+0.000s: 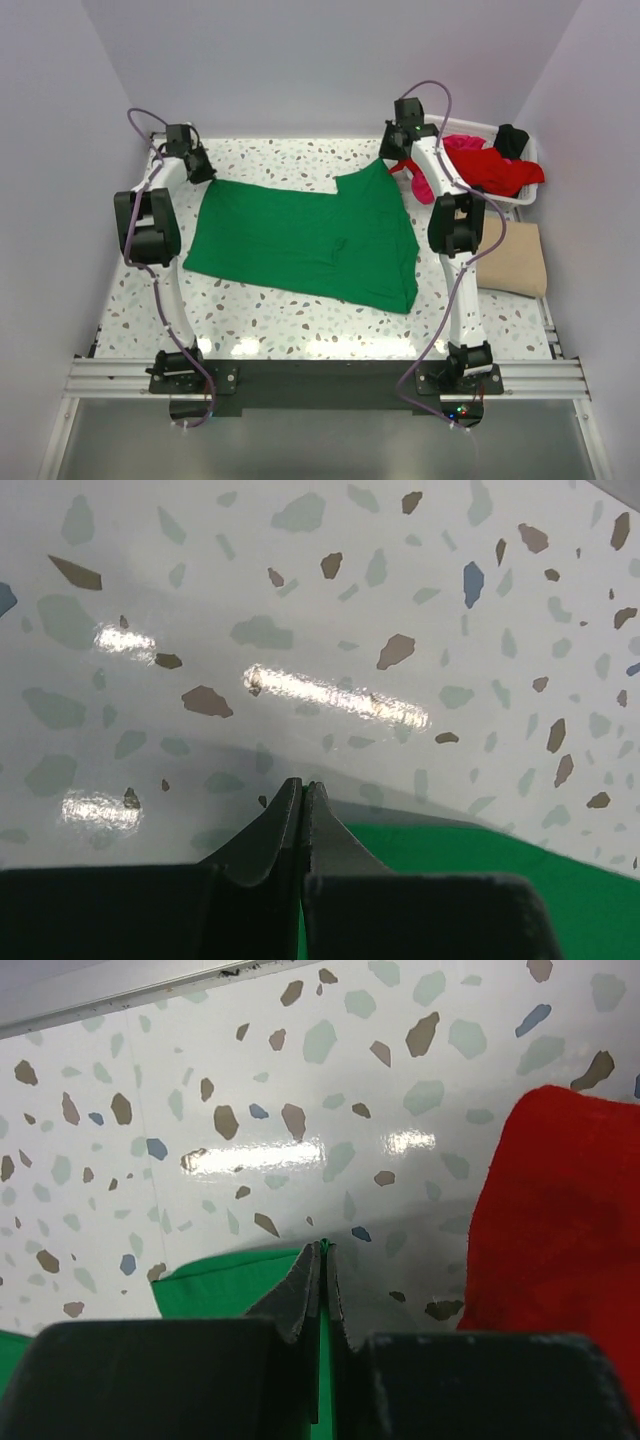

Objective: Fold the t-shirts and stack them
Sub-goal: Fold the tshirt

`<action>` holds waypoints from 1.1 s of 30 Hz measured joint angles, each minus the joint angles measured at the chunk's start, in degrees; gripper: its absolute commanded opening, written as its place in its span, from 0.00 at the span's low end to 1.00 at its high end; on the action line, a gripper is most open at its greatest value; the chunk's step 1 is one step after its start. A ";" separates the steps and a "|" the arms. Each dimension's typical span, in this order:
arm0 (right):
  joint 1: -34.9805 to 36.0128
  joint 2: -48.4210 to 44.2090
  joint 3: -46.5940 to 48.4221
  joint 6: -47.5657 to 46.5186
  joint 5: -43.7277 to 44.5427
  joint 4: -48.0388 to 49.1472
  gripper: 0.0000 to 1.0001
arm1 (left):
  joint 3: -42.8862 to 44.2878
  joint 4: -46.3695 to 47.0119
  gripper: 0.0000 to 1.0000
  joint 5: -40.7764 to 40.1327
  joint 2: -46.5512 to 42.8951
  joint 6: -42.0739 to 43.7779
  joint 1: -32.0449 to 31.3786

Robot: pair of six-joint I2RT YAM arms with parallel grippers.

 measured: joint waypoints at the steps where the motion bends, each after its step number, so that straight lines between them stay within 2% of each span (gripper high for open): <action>1: -0.11 0.00 0.02 0.22 -0.50 0.46 0.00 | 0.35 0.50 0.00 0.57 0.13 -0.13 0.00; 8: -0.46 -2.47 -4.28 0.72 -3.96 1.95 0.00 | 0.26 2.03 0.00 3.39 0.09 0.24 0.02; 22: -0.44 -26.08 -26.77 -1.51 -10.58 2.05 0.00 | -8.48 2.69 0.00 4.20 -4.24 3.65 0.20; 33: -0.44 -33.88 -40.35 -4.87 -14.43 -2.93 0.00 | -14.29 3.17 0.00 1.25 -11.37 4.55 0.52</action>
